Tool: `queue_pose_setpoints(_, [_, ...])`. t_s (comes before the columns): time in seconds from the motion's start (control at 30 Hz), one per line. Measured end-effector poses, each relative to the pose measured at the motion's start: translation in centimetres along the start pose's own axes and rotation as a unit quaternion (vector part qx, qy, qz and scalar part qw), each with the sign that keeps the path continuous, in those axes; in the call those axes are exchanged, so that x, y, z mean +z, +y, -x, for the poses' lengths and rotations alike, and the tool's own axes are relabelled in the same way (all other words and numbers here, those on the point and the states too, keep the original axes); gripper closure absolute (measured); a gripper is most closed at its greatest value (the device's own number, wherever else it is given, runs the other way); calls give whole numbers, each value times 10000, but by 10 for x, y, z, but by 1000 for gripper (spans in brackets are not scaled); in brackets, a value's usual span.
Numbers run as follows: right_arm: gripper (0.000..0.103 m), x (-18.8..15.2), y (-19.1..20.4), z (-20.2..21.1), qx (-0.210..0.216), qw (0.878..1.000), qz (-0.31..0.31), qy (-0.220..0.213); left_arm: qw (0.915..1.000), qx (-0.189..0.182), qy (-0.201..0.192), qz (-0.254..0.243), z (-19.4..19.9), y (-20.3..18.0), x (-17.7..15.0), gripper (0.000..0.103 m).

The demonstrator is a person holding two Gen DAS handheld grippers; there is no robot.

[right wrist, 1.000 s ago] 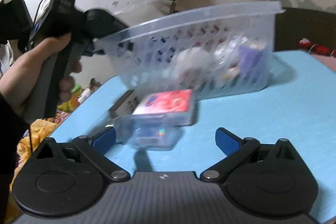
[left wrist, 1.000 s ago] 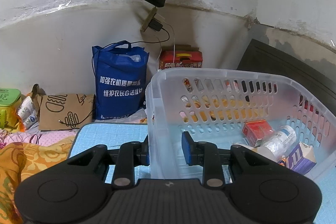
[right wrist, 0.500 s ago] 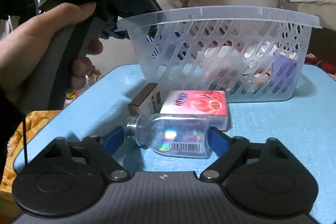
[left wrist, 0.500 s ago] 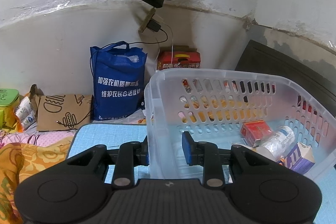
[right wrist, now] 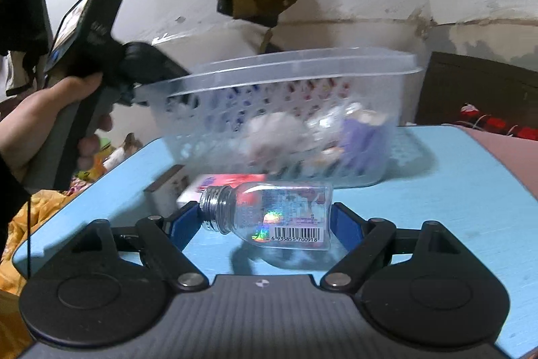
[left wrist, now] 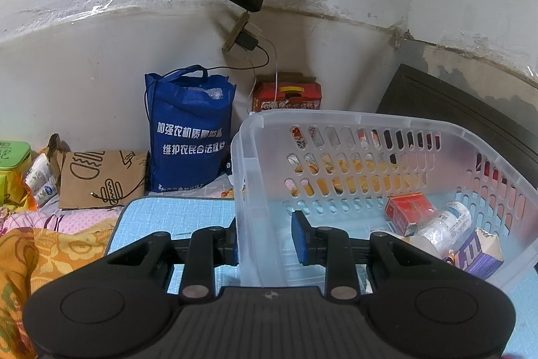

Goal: Organize objects
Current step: 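Grasp the clear plastic bottle with the right tool, then lift the clear bottle with the right tool and release it into the basket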

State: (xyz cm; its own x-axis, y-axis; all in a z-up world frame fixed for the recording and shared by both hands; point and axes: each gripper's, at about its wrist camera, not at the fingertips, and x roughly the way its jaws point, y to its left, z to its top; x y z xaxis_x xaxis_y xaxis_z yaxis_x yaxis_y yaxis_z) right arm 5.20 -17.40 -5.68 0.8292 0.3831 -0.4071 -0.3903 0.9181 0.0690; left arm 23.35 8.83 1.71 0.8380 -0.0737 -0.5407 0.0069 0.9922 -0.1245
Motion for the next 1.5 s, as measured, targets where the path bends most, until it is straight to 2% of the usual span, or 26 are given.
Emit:
queue_pose_setpoints(0.43, [18, -3, -32, 12, -211, 9995, -12, -230, 10000, 1, 1, 4, 0, 0, 0, 70])
queue_pose_setpoints(0.8, [18, 8, -53, 32, -34, 9987, -134, -499, 10000, 2, -1, -1, 0, 0, 0, 70])
queue_pose_setpoints(1.0, [18, 30, -56, 54, 50, 9974, -66, -719, 10000, 1, 2, 3, 0, 0, 0, 70])
queue_pose_setpoints(1.27, [18, 78, -54, 74, 134, 9938, 248, -1075, 10000, 2, 2, 4, 0, 0, 0, 70])
queue_pose_setpoints(1.4, [18, 106, -60, 70, 309, 9912, 268, -1261, 10000, -1, -3, 4, 0, 0, 0, 70])
queue_pose_setpoints(1.5, [18, 131, -60, 45, 390, 9910, 429, -1207, 10000, 14, 1, -1, 0, 0, 0, 70])
